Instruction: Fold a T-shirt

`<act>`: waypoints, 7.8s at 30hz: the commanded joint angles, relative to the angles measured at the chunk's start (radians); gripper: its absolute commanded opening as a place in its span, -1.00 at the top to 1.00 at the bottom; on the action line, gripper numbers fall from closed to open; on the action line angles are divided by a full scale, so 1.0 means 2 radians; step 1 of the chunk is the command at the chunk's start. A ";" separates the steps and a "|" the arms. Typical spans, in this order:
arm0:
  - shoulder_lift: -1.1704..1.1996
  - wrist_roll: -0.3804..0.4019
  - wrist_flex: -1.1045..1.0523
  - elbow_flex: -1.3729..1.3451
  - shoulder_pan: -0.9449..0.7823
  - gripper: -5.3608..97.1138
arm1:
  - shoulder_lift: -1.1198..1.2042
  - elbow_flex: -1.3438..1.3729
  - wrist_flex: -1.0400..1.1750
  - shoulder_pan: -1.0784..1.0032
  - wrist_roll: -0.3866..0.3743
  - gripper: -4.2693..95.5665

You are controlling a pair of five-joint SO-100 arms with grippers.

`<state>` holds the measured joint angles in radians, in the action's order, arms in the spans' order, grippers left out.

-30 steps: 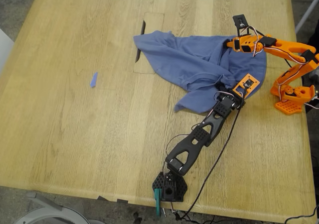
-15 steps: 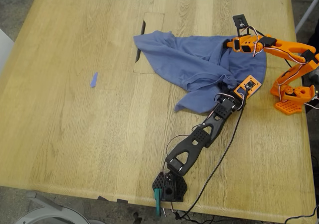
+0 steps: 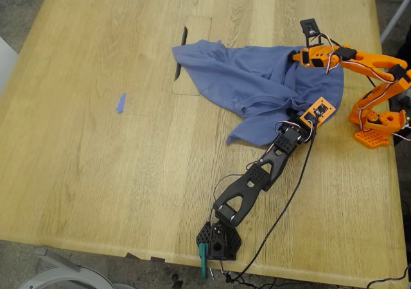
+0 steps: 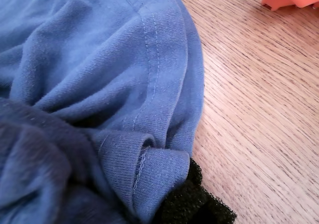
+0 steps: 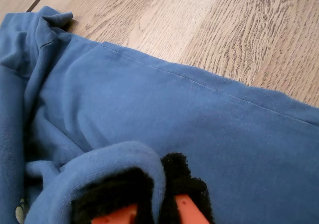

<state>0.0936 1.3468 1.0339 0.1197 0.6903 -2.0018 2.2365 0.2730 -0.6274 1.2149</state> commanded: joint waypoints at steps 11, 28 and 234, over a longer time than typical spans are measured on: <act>-0.016 0.001 0.043 0.009 -0.023 0.63 | -0.062 0.005 0.017 -0.005 0.004 0.91; -0.005 0.020 0.137 0.102 -0.074 0.90 | -0.166 0.028 0.078 -0.015 0.017 0.91; 1.109 0.252 0.400 -0.462 0.077 0.90 | -0.176 -0.630 0.449 0.471 0.063 0.92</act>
<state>2.2396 1.8392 1.8147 -0.7286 0.8682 -2.3194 0.9710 1.2057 0.3160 1.3453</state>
